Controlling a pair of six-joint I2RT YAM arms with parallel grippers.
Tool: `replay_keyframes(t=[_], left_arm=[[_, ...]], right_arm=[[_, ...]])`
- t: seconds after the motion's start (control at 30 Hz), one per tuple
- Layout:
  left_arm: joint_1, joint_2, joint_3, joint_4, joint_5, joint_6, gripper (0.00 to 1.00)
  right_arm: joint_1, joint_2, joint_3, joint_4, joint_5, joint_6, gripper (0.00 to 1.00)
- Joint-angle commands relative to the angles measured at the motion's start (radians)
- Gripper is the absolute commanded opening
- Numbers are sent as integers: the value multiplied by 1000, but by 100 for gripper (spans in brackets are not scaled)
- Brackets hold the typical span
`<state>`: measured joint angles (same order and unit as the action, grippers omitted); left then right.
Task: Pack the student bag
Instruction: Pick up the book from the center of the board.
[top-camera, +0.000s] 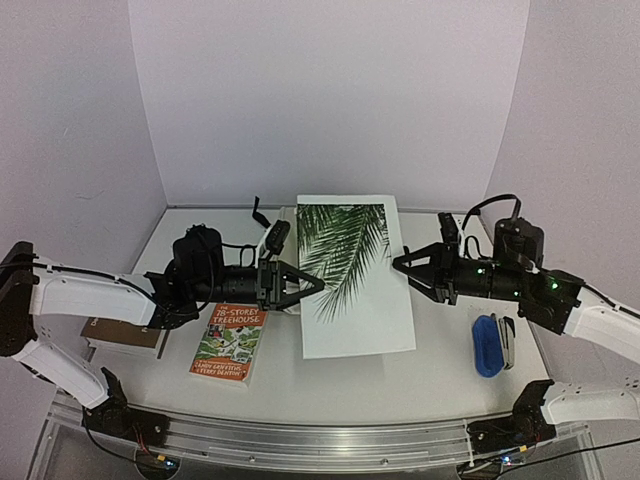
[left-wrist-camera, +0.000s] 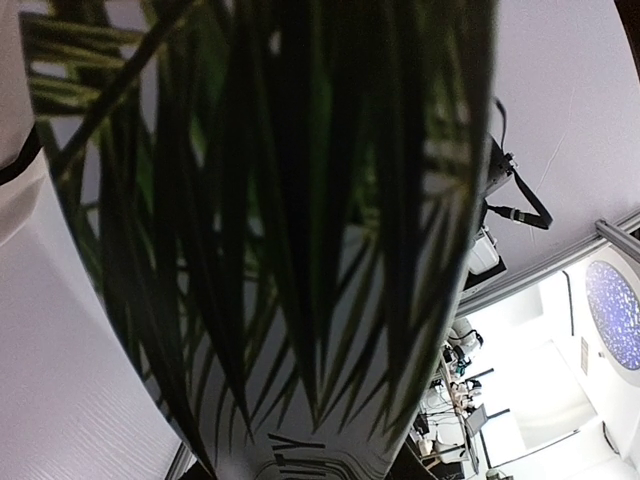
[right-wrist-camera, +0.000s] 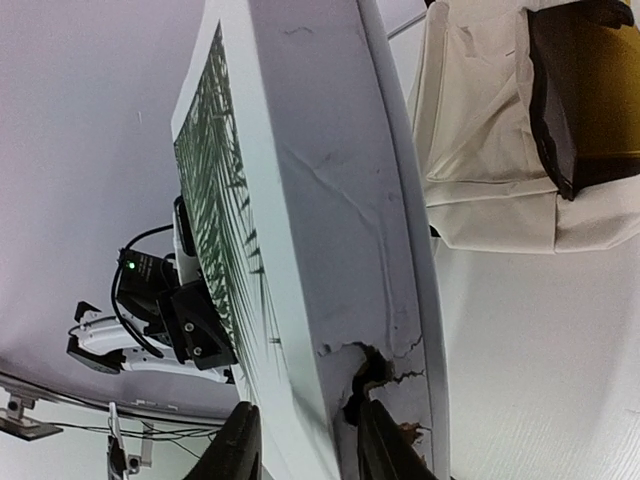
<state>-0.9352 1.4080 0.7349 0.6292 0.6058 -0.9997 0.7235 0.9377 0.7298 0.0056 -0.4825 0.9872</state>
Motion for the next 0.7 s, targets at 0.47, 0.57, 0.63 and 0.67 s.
replay_keyframes(t=[0.47, 0.57, 0.63, 0.67], left_arm=[[-2, -98, 72, -424, 134, 214, 17], [-1, -94, 109, -548, 173, 286, 16], [-1, -82, 139, -602, 229, 332, 16], [0, -77, 151, -617, 262, 351, 16]], right_arm=[[-11, 121, 272, -344, 288, -467, 98], [-11, 131, 328, -382, 213, -543, 98], [-11, 181, 379, -438, 129, -582, 98], [-10, 211, 403, -469, 88, -599, 98]])
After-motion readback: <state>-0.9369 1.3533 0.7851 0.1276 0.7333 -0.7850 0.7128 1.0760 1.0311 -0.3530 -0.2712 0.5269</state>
